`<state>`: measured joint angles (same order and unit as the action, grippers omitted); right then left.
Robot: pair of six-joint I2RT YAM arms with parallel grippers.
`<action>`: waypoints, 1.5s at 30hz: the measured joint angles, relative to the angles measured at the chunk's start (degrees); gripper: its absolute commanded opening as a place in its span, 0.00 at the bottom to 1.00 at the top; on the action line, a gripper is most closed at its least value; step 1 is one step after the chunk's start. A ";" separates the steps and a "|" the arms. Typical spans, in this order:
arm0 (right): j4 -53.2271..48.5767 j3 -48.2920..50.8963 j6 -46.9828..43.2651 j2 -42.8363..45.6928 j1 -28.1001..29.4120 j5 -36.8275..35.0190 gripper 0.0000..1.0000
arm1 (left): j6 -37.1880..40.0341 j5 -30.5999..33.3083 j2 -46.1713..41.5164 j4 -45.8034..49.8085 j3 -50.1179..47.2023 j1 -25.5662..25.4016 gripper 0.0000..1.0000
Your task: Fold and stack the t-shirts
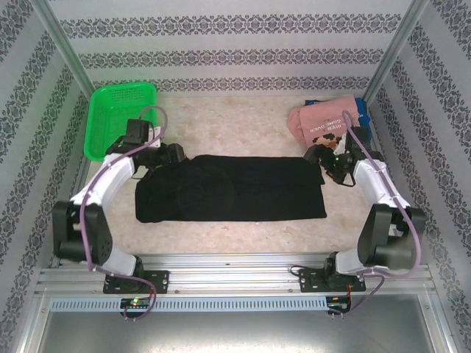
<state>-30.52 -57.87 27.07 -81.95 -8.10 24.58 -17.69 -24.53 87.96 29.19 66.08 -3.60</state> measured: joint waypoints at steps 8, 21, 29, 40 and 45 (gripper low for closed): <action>1.73 0.02 -1.18 1.68 5.86 2.67 0.98 | 9.88 1.42 19.32 7.45 15.67 -5.09 0.60; 3.78 -0.04 -2.03 6.54 10.54 5.53 0.98 | 15.96 6.45 26.47 11.67 23.23 -5.31 0.55; 4.07 -0.39 -2.01 5.77 12.13 5.60 0.98 | 17.77 7.26 31.65 13.05 26.88 -5.33 0.41; 4.22 -2.01 -1.99 4.35 12.48 5.51 0.98 | 19.69 7.85 32.26 13.66 27.61 -6.93 0.04; 4.66 -2.71 -1.97 3.32 12.50 5.51 0.98 | 20.28 7.91 30.27 13.68 24.90 -6.97 0.00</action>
<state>-25.87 -60.58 25.10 -78.63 4.40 30.09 2.59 -16.62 118.24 42.87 90.98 -10.57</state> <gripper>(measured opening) 0.982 0.052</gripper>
